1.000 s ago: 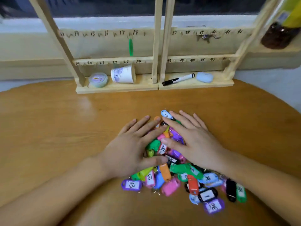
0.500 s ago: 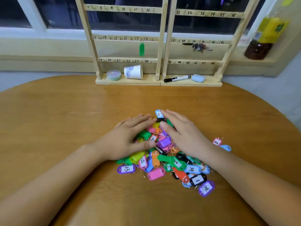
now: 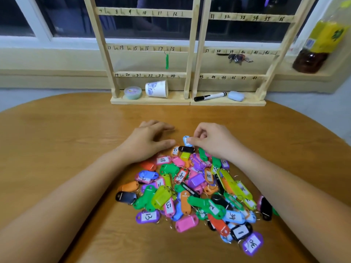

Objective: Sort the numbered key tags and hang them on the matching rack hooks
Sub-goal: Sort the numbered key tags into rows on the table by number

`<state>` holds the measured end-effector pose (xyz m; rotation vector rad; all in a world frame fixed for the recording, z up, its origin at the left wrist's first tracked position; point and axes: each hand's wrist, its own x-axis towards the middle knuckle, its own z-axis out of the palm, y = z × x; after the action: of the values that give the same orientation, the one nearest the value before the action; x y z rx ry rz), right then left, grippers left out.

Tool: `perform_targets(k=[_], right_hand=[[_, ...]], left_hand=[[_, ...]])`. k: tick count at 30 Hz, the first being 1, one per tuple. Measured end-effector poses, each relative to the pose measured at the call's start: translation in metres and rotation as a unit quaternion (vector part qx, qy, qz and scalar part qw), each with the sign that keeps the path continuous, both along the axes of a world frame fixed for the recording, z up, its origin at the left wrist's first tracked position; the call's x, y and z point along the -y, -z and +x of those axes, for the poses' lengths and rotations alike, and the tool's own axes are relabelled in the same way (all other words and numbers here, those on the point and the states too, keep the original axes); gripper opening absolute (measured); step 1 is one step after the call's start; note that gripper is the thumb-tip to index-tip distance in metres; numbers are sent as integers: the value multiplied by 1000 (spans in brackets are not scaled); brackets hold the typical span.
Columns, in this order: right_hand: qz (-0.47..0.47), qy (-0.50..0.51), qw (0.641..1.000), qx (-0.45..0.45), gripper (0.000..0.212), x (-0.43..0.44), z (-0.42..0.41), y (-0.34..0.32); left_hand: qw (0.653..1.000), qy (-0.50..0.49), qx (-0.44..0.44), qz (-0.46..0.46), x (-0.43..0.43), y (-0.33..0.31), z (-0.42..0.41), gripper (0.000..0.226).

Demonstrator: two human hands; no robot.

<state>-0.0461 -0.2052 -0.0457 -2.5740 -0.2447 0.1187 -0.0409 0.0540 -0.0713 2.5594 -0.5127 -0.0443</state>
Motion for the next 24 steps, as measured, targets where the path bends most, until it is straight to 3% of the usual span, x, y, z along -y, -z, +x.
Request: perform_targets(k=[4,10,14,19,24], right_hand=[[-16,-11,999,-27,29,5,17,-1],[55,-10,998,-3,25,32,37,12],[48,-6,999,23,26,51,40,16],[38,18,998,41,16,69,46,15],[98,-21,995,28,21,86,55,16]], left_hand=[[1000,18,14,9,8,2,8,69],[995,54,68,-56,5,8,8,21],[993,52,85,-64,3,9,7,25],[994,-3,96,-52,-1,8,9,14],[991,-56,104,-58,-5,8,9,13]])
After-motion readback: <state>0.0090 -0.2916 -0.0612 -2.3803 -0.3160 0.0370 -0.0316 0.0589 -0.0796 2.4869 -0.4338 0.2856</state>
